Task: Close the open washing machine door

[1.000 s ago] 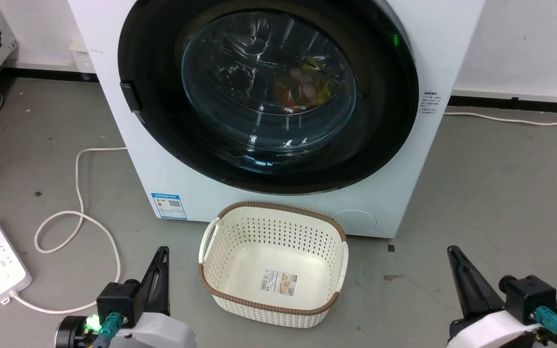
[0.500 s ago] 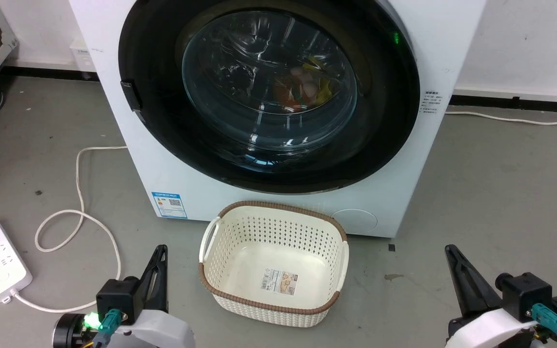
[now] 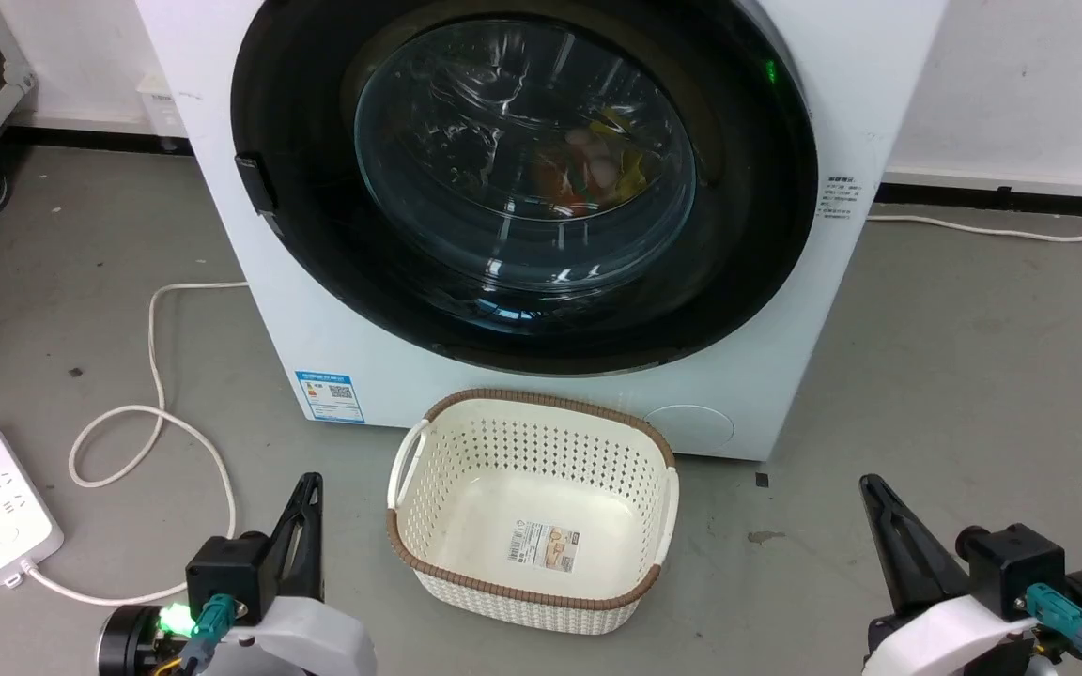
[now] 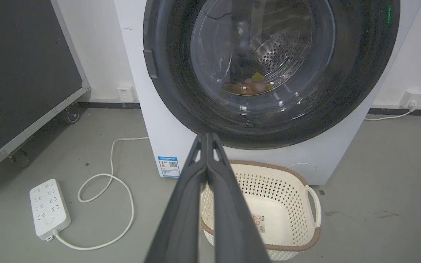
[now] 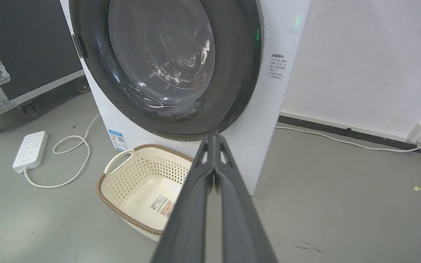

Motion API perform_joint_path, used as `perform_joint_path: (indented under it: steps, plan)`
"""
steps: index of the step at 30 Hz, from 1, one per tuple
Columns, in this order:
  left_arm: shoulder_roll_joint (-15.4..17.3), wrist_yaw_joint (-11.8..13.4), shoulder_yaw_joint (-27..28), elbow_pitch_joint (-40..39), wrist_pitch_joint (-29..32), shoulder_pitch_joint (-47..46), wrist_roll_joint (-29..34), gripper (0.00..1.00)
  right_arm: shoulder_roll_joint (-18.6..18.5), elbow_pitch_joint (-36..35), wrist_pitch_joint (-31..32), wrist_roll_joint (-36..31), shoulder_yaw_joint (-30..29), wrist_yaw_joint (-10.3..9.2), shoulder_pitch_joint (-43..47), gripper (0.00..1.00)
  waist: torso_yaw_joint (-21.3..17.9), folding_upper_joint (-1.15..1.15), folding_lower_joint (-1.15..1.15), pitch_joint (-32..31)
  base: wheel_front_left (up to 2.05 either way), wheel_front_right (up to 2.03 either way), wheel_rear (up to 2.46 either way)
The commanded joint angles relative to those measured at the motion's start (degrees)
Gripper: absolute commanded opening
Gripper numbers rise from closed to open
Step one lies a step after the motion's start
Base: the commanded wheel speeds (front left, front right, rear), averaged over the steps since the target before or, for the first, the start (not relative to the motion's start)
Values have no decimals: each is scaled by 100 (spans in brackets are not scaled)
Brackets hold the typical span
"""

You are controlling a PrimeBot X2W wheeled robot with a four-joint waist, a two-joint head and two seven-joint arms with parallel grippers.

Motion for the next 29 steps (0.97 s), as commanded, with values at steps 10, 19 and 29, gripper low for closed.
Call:
perform_joint_path:
  steps: [10, 19, 29]
  plan:
    - [4, 76, 48, -115, 140, -30, 115, 0, 24, -128, 128, -82, 35, -4, -70, 0, 7, 0, 0, 10, 0, 0, 0]
    - [5, 98, 71, -184, 245, -32, 170, 0, 26, -194, 234, -126, 57, -4, -76, 0, 14, 0, 0, 19, 0, 0, 0]
    - [5, 109, 82, -218, 296, -34, 196, 0, 27, -226, 285, -147, 68, -4, -79, 0, 17, 0, 0, 23, 0, 0, 0]
